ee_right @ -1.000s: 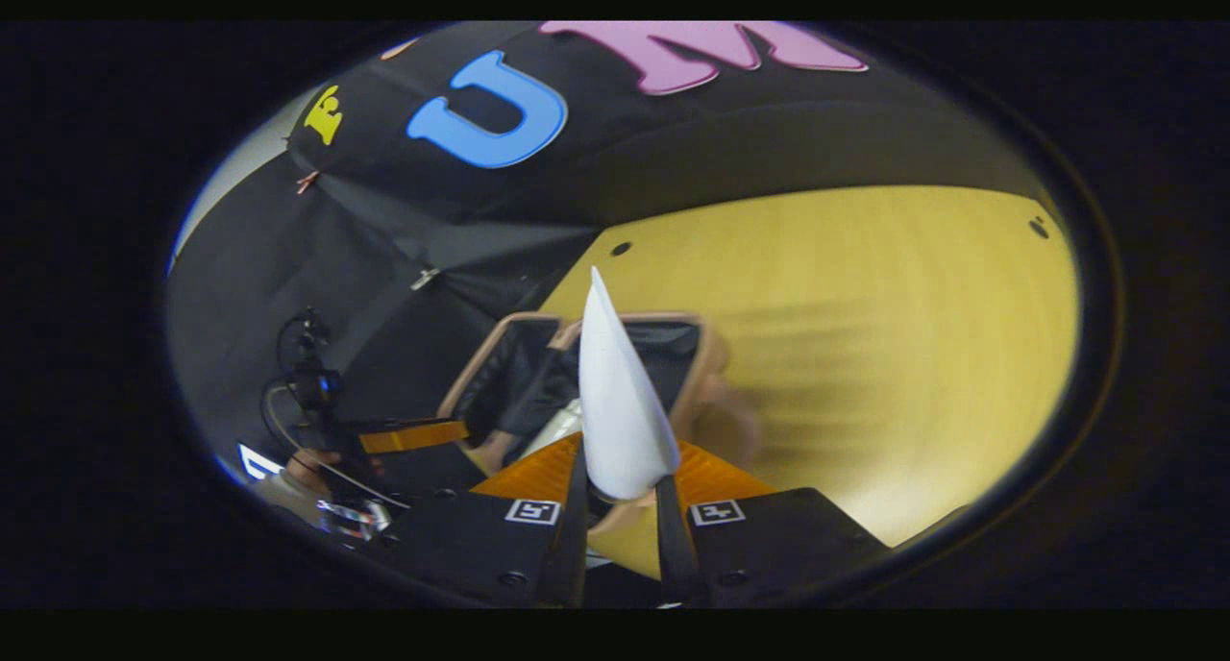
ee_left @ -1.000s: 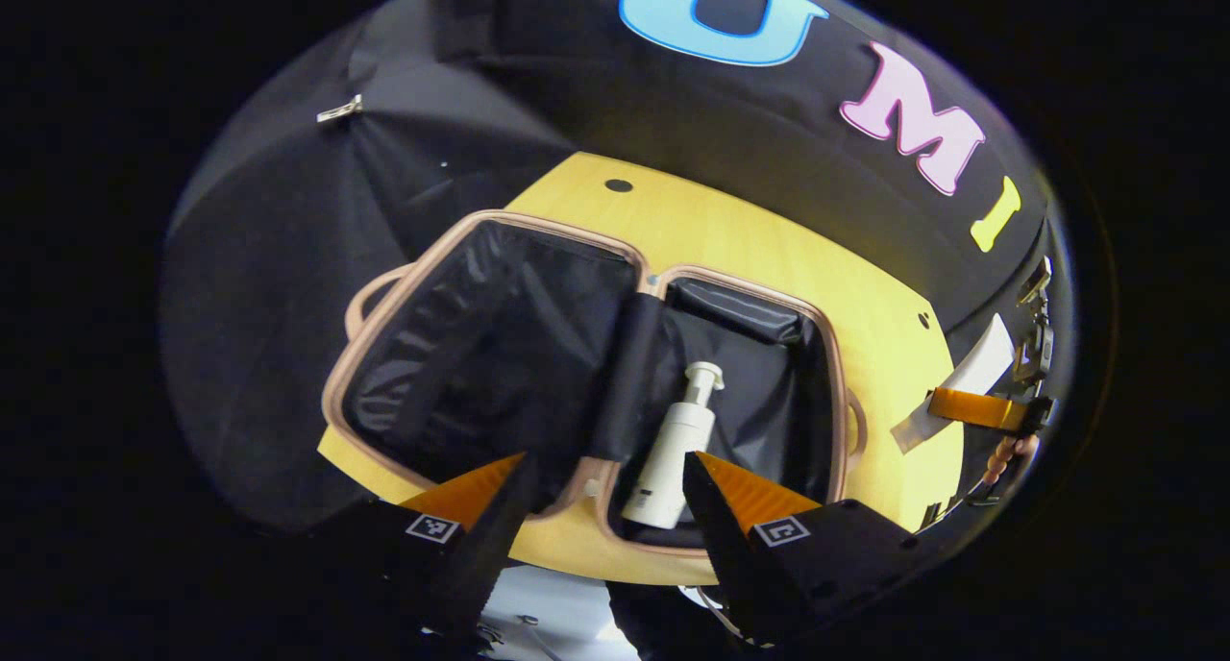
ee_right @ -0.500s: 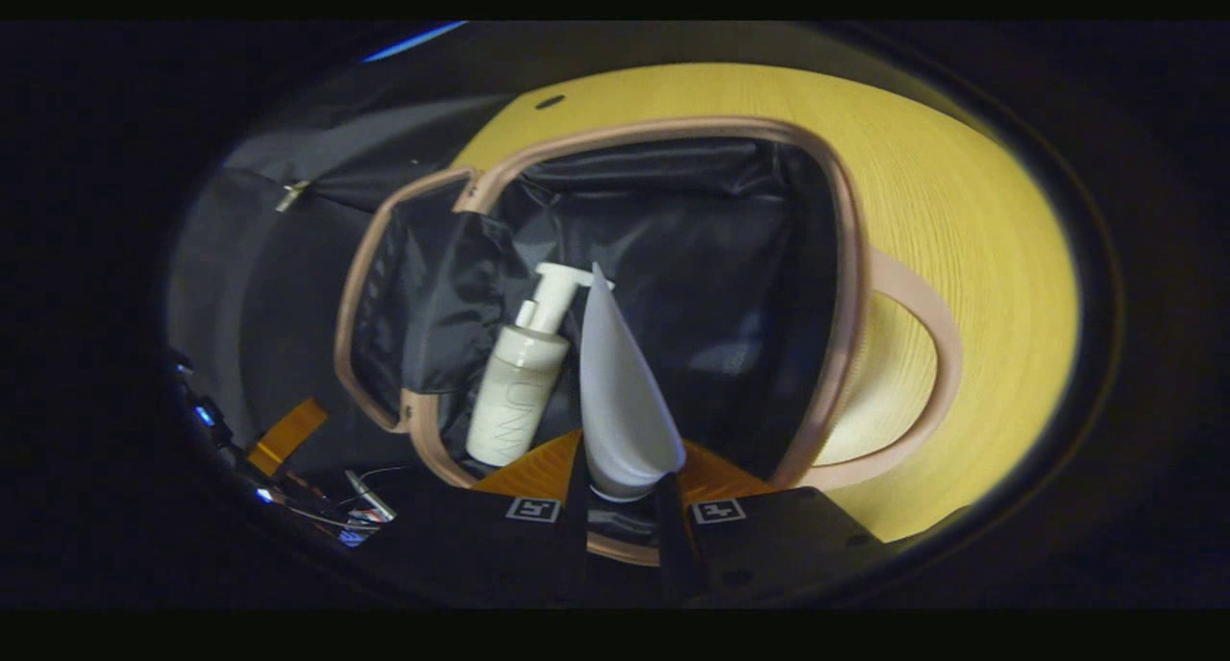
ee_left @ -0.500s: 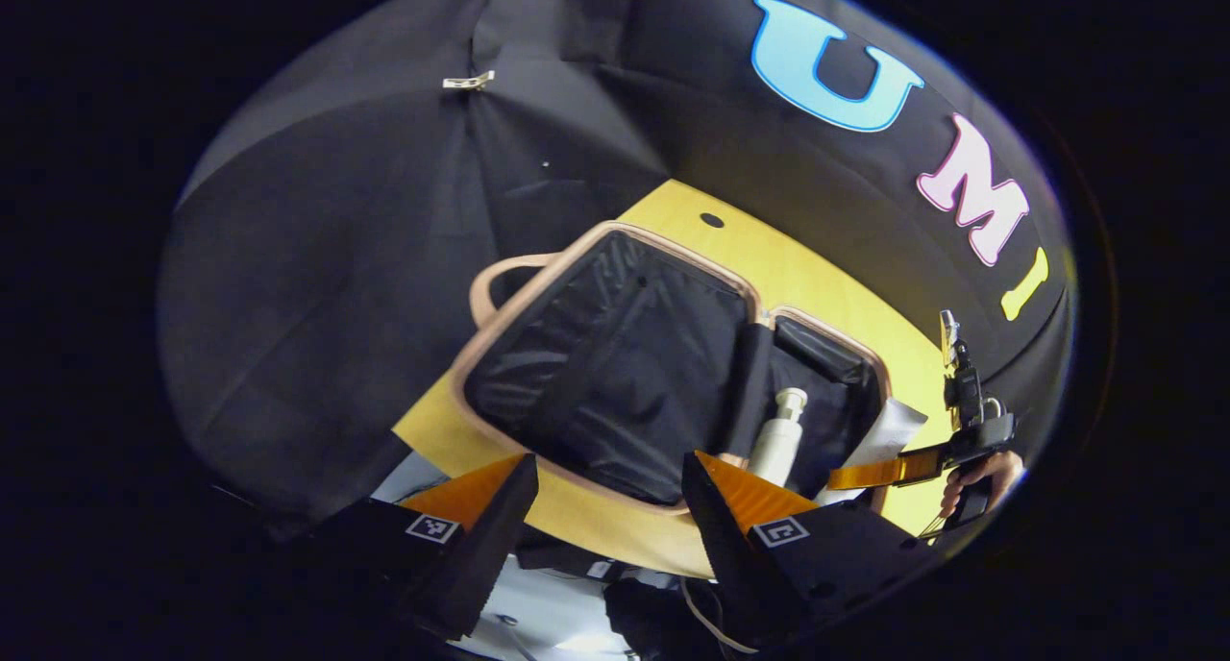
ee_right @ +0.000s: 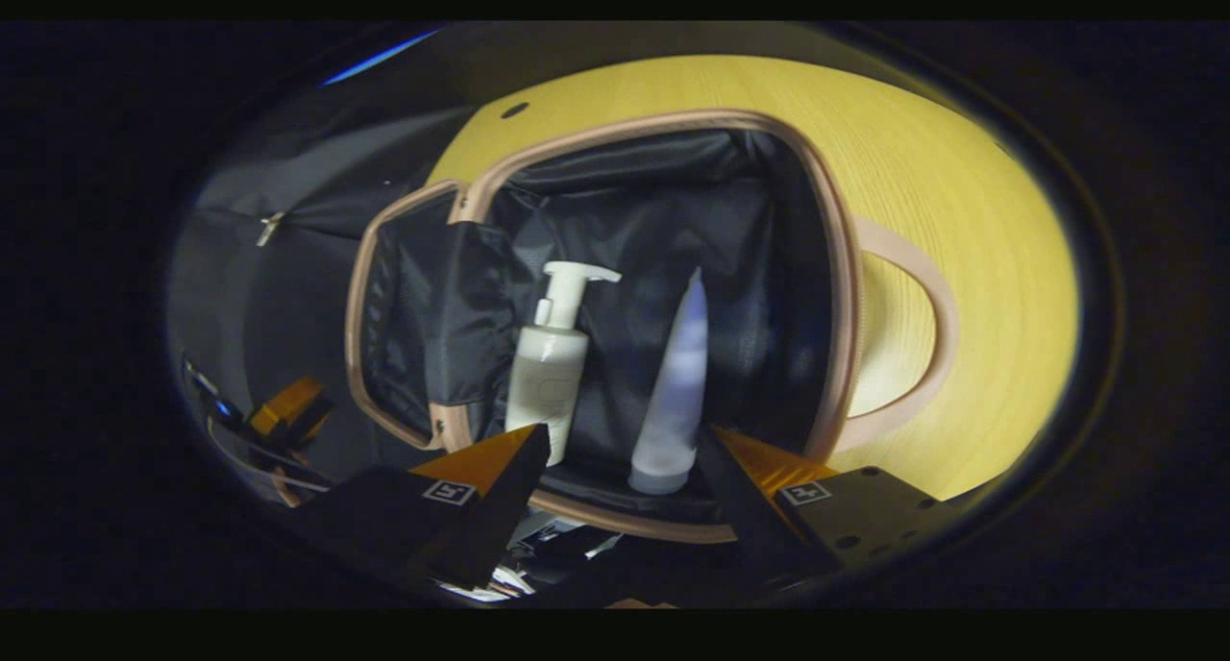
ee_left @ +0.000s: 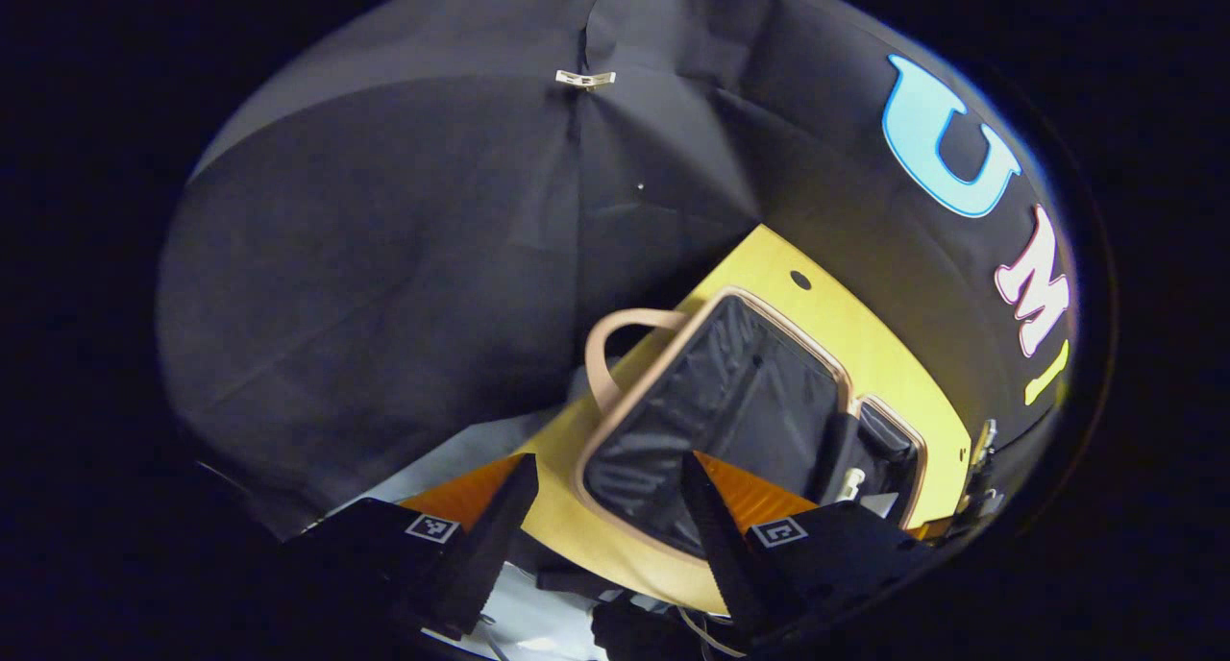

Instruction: First open the suitcase, pack the skin care products into it, and then close the suitcase.

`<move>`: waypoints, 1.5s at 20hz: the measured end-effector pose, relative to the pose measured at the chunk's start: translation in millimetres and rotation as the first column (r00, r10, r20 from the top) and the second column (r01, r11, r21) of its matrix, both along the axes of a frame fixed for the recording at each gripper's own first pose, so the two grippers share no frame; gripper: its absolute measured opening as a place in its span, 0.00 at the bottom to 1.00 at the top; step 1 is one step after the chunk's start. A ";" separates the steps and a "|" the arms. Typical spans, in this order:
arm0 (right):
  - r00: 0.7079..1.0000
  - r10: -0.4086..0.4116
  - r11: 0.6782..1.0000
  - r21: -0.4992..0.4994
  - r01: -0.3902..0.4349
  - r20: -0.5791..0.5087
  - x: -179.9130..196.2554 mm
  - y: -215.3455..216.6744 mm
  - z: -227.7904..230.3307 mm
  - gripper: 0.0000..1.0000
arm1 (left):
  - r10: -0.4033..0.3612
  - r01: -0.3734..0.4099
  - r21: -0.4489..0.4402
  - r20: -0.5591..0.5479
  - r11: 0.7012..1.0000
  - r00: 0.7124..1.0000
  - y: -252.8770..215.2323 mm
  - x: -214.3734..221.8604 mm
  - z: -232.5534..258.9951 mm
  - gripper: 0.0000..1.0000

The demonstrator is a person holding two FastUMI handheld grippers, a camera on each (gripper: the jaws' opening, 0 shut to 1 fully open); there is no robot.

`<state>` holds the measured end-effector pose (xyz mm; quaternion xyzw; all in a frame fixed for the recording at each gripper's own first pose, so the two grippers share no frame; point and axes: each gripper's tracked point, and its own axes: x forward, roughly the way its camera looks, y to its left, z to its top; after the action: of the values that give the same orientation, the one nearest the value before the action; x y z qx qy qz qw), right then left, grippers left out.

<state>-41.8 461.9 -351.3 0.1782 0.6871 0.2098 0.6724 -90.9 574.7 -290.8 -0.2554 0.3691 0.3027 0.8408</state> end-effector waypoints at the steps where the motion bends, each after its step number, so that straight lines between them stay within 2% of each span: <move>1: 0.998 0.005 1.000 0.005 -0.005 0.061 7.9 -3.6 10.1 0.98 | 0.001 -0.001 0.004 -0.006 1.000 1.000 12.2 10.8 1.7 0.94; 4: 0.970 0.006 1.000 0.015 -0.011 0.241 31.9 -17.9 41.4 0.97 | -0.001 0.002 0.005 -0.061 1.000 0.998 42.7 38.5 -17.2 0.95; 6: 0.952 -0.001 1.000 0.024 -0.006 0.307 41.0 -26.4 59.7 0.97 | -0.012 0.012 -0.005 -0.115 1.000 0.993 57.0 52.9 -34.0 0.94; 10: 0.937 -0.051 0.998 0.059 0.032 0.347 44.1 -35.9 79.2 0.97 | -0.081 0.089 0.021 -0.234 0.996 0.969 77.4 77.0 -68.2 0.94; 13: 0.930 -0.043 0.999 0.032 0.034 0.364 42.9 -49.6 78.0 0.97 | -0.122 0.141 0.042 -0.307 0.989 0.944 86.8 90.9 -95.1 0.91; 14: 0.928 -0.045 0.999 0.021 0.040 0.369 43.2 -55.1 77.7 0.98 | -0.133 0.146 0.016 -0.331 0.989 0.934 83.5 92.0 -106.7 0.91; 15: 0.928 -0.053 0.999 0.016 0.050 0.369 43.0 -59.1 78.4 0.98 | -0.154 0.146 -0.050 -0.307 0.988 0.939 73.2 96.9 -114.5 0.76; 16: 0.925 -0.060 0.998 0.016 0.059 0.375 43.0 -62.6 80.6 0.98 | -0.133 0.117 -0.073 -0.277 0.990 0.952 68.7 105.1 -120.5 0.58; 17: 0.922 -0.068 0.998 0.016 0.067 0.382 43.6 -66.5 83.6 0.98 | -0.135 0.115 -0.088 -0.290 0.990 0.948 63.5 102.2 -127.3 0.40; 18: 0.918 -0.071 0.997 0.016 0.071 0.390 43.6 -70.9 86.3 0.98 | -0.174 0.153 -0.091 -0.313 0.984 0.934 62.1 103.3 -124.6 0.22; 19: 0.914 -0.074 0.997 0.015 0.074 0.398 44.8 -74.4 87.7 0.98 | -0.179 0.163 -0.076 -0.314 0.984 0.932 65.5 101.0 -118.7 0.18; 20: 0.908 -0.073 0.997 0.008 0.076 0.413 46.9 -78.8 87.9 0.98 | -0.182 0.171 -0.062 -0.308 0.983 0.934 67.6 102.5 -110.1 0.20; 21: 0.903 -0.074 0.997 0.004 0.080 0.423 48.3 -83.2 89.5 0.97 | -0.185 0.178 -0.051 -0.286 0.983 0.940 67.3 105.5 -98.5 0.13; 25: 0.889 -0.085 0.996 0.031 0.080 0.450 48.4 -84.3 99.5 0.98 | -0.208 0.216 0.013 -0.220 0.976 0.953 61.8 109.9 -42.0 0.06; 28: 0.874 -0.083 0.996 0.061 0.061 0.478 45.7 -89.8 112.1 0.97 | -0.239 0.252 0.080 -0.149 0.964 0.960 39.1 116.0 28.9 0.06; 30: 0.858 -0.071 0.997 0.067 0.043 0.509 43.1 -101.0 121.9 0.97 | -0.287 0.300 0.146 -0.103 0.943 0.952 17.1 119.3 79.4 0.06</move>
<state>1.3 360.9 -229.5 0.1545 0.4729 0.2478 0.8313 28.4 591.8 -211.4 -0.1168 0.4108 0.2125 0.8789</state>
